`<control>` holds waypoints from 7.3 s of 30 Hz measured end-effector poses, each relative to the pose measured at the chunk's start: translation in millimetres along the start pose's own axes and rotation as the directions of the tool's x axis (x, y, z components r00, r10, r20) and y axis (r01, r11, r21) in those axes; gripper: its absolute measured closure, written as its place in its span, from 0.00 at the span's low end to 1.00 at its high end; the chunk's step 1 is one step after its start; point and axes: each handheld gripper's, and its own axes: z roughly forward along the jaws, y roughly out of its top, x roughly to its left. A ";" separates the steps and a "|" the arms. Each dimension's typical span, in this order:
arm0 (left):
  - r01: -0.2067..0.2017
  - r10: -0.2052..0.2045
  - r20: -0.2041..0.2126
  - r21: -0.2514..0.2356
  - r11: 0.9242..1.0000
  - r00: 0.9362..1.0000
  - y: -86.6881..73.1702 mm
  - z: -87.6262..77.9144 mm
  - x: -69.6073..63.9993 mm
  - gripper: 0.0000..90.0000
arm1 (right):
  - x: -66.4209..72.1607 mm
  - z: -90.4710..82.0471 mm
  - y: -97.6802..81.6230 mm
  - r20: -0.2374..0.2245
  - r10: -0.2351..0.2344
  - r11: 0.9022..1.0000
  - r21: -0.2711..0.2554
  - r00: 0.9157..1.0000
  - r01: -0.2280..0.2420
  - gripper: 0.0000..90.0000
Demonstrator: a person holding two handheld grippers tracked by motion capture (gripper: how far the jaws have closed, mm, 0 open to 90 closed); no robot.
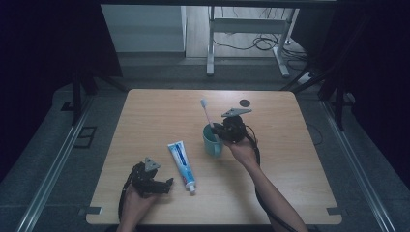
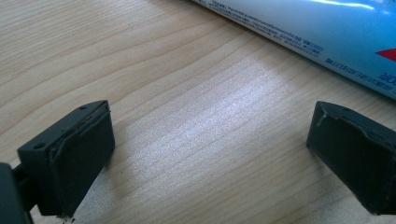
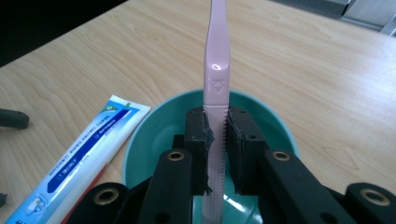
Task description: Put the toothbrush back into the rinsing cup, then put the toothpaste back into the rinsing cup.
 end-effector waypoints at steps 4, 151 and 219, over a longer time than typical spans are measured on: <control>0.000 0.000 0.000 0.000 1.000 1.000 0.0 0.0 0.0 0.01 | -0.9 5.2 -3.1 -0.006 0.011 1.000 0.026 1.000 -0.011 0.87; -0.001 0.001 0.000 -0.002 1.000 1.000 -0.1 0.2 -0.2 0.01 | -27.9 -104.3 -139.2 0.088 -0.019 0.988 0.157 0.996 0.005 0.00; -0.050 0.063 0.157 -0.083 0.995 0.986 15.1 -27.2 -6.5 0.99 | -23.1 -98.7 -177.2 0.149 -0.026 0.991 0.137 0.989 0.006 0.00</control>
